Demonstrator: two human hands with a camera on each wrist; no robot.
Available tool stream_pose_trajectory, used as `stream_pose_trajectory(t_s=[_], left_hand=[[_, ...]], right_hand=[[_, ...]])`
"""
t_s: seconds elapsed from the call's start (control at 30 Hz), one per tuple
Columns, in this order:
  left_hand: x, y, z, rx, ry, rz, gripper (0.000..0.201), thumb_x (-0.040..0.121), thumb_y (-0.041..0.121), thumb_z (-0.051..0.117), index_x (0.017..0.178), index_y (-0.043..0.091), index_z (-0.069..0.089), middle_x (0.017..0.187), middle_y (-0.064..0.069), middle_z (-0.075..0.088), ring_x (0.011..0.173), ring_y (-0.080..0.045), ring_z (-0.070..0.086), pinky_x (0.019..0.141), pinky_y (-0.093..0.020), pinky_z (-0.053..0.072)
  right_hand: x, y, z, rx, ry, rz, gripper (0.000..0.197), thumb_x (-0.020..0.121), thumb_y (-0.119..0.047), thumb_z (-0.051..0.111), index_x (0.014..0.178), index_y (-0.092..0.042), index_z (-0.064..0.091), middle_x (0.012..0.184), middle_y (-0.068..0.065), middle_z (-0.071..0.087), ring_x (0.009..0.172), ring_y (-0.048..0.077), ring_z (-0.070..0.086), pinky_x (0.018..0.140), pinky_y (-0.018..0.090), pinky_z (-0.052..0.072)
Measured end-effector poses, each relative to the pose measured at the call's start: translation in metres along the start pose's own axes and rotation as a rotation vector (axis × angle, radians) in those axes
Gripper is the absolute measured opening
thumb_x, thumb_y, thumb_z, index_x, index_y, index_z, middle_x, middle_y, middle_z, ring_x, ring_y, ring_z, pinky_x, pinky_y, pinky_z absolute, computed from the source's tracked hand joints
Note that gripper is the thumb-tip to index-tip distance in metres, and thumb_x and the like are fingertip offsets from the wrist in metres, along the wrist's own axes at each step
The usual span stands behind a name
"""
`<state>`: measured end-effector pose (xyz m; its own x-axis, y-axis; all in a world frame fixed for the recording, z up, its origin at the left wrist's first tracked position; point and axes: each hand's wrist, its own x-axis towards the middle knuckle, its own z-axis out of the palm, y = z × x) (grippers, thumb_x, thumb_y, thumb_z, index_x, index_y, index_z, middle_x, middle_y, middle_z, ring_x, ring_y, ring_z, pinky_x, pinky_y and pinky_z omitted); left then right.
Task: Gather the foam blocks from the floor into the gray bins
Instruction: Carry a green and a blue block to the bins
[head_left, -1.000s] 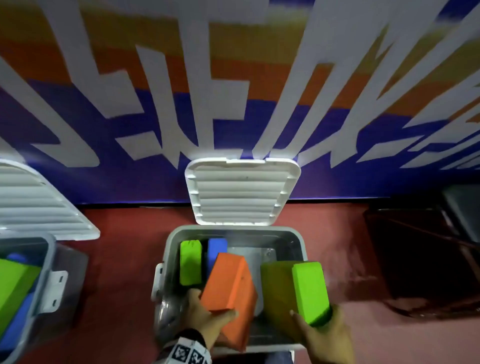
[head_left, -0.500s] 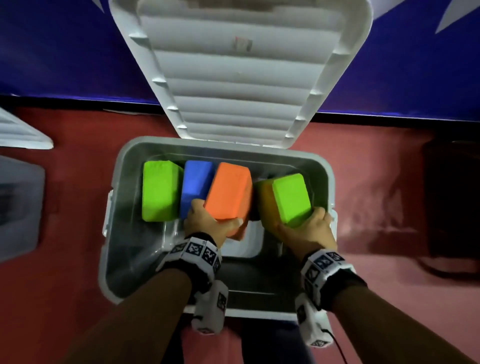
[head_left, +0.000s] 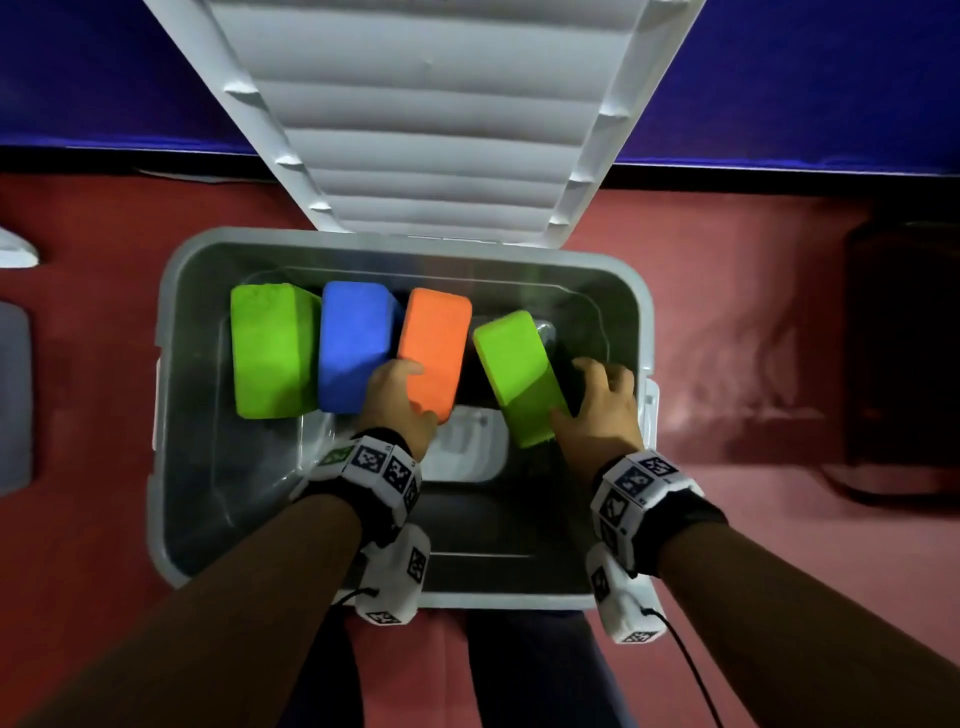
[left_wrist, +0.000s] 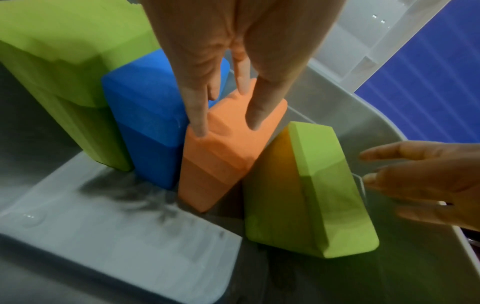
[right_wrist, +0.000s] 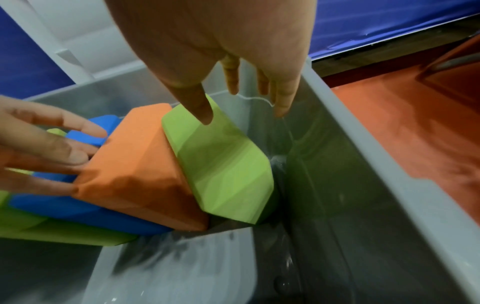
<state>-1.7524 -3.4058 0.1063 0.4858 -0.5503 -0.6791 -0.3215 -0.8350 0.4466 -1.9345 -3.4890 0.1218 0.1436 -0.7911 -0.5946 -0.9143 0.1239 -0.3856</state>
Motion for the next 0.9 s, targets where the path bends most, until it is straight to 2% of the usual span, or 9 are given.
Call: stream_pose_trajectory(t_s=[0.07,0.2,0.37,0.47,0.57,0.63,0.7,0.8,0.9], left_hand=[[-0.008,0.0,-0.006,0.014,-0.007,0.031,0.048,0.079,-0.002,0.06,0.124,0.008,0.052,0.132,-0.012,0.044,0.088,-0.019,0.051,0.077,-0.016,0.033],[-0.027,0.0,-0.022,0.033,-0.025,0.057,0.045,0.081,0.006,0.062,0.124,0.01,0.053,0.131,-0.014,0.044,0.115,-0.028,0.049,0.094,-0.023,0.032],[-0.048,-0.001,-0.042,-0.031,-0.04,0.062,0.041,0.08,0.014,0.065,0.12,0.013,0.057,0.123,-0.017,0.053,0.107,-0.032,0.056,0.093,-0.03,0.042],[-0.067,-0.02,-0.076,-0.132,-0.016,0.077,0.042,0.082,0.008,0.062,0.123,0.012,0.054,0.123,-0.015,0.049,0.106,-0.031,0.055,0.093,-0.027,0.04],[-0.092,-0.054,-0.119,-0.277,0.037,0.111,0.046,0.082,0.002,0.058,0.127,0.011,0.05,0.127,-0.012,0.046,0.11,-0.027,0.053,0.098,-0.033,0.042],[-0.113,-0.085,-0.15,-0.318,0.041,0.061,0.048,0.083,0.003,0.058,0.129,0.012,0.049,0.125,-0.01,0.049,0.106,-0.025,0.055,0.095,-0.033,0.043],[-0.135,-0.118,-0.181,-0.425,0.059,-0.017,0.046,0.081,0.006,0.059,0.126,0.01,0.051,0.116,-0.009,0.056,0.095,-0.024,0.058,0.086,-0.03,0.046],[-0.167,-0.173,-0.22,-0.563,0.142,-0.164,0.034,0.082,0.013,0.055,0.117,0.012,0.054,0.096,-0.003,0.062,0.082,-0.022,0.059,0.073,-0.025,0.046],[-0.205,-0.226,-0.238,-0.547,0.2,-0.388,0.028,0.09,0.013,0.049,0.117,0.01,0.056,0.109,-0.01,0.063,0.09,-0.026,0.057,0.069,-0.023,0.04]], right_hand=[[-0.01,0.0,-0.003,0.015,-0.012,0.023,0.057,0.079,-0.018,0.065,0.132,-0.012,0.047,0.133,0.015,0.037,0.119,0.035,0.045,0.101,0.04,0.039],[-0.038,-0.007,-0.002,-0.005,-0.081,0.055,0.05,0.081,-0.02,0.065,0.128,-0.015,0.05,0.132,0.014,0.037,0.111,0.036,0.052,0.097,0.039,0.043],[-0.071,-0.029,-0.004,-0.006,-0.132,0.058,0.048,0.083,-0.017,0.064,0.128,-0.015,0.049,0.129,0.013,0.039,0.107,0.033,0.054,0.096,0.034,0.042],[-0.098,-0.063,0.001,-0.047,-0.163,-0.008,0.044,0.085,-0.017,0.063,0.127,-0.011,0.051,0.125,0.015,0.044,0.105,0.033,0.055,0.092,0.029,0.039],[-0.131,-0.108,0.01,-0.042,-0.108,-0.159,0.03,0.085,-0.012,0.063,0.114,-0.007,0.059,0.11,0.01,0.054,0.083,0.023,0.056,0.074,0.021,0.033],[-0.157,-0.14,0.02,-0.016,-0.079,-0.237,0.019,0.084,-0.009,0.063,0.104,-0.01,0.062,0.101,0.006,0.058,0.073,0.019,0.054,0.073,0.021,0.035],[-0.181,-0.172,0.034,0.008,-0.094,-0.294,0.014,0.084,-0.007,0.063,0.097,-0.013,0.063,0.097,0.005,0.062,0.072,0.022,0.058,0.077,0.027,0.044],[-0.217,-0.221,0.057,0.012,-0.24,-0.3,0.014,0.088,-0.011,0.062,0.102,-0.013,0.063,0.089,0.001,0.062,0.069,0.019,0.056,0.064,0.024,0.039],[-0.249,-0.253,0.081,-0.113,-0.375,-0.36,0.008,0.089,-0.019,0.062,0.097,-0.019,0.062,0.085,-0.001,0.062,0.078,0.018,0.058,0.061,0.019,0.037]])
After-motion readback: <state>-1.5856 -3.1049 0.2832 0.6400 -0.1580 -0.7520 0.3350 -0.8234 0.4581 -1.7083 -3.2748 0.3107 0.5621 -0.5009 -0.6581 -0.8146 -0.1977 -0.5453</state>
